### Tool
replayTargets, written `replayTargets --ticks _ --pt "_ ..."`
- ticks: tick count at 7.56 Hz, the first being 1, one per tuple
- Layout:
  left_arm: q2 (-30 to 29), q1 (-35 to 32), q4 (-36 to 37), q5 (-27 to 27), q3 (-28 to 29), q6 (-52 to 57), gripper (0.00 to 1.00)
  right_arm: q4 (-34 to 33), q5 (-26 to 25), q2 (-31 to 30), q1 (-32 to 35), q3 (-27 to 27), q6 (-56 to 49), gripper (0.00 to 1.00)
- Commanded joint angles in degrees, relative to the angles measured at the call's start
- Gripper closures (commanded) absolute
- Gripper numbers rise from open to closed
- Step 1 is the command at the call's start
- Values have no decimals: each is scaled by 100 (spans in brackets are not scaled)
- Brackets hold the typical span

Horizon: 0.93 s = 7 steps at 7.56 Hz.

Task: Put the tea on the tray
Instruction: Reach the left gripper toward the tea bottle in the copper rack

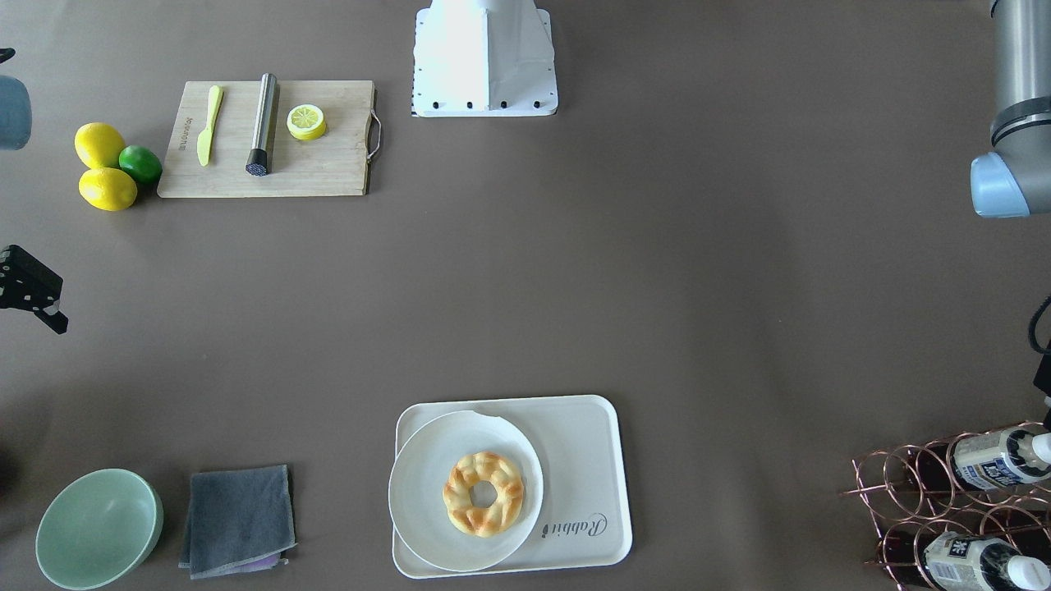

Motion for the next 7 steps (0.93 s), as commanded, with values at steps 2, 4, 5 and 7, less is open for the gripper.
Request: replayTargets --ticks 2,4,5,7 --pt "-182 249 -446 250 488 -182 22 0 -71 -7 -16 0 0 0" --pt "-173 427 -694 419 594 -342 25 0 -71 1 -16 0 0 0" --pt "-147 418 -694 402 594 -307 30 0 -71 1 -16 0 -8 0" --pt "-129 330 -695 375 585 -263 34 0 -71 1 -16 0 -8 0"
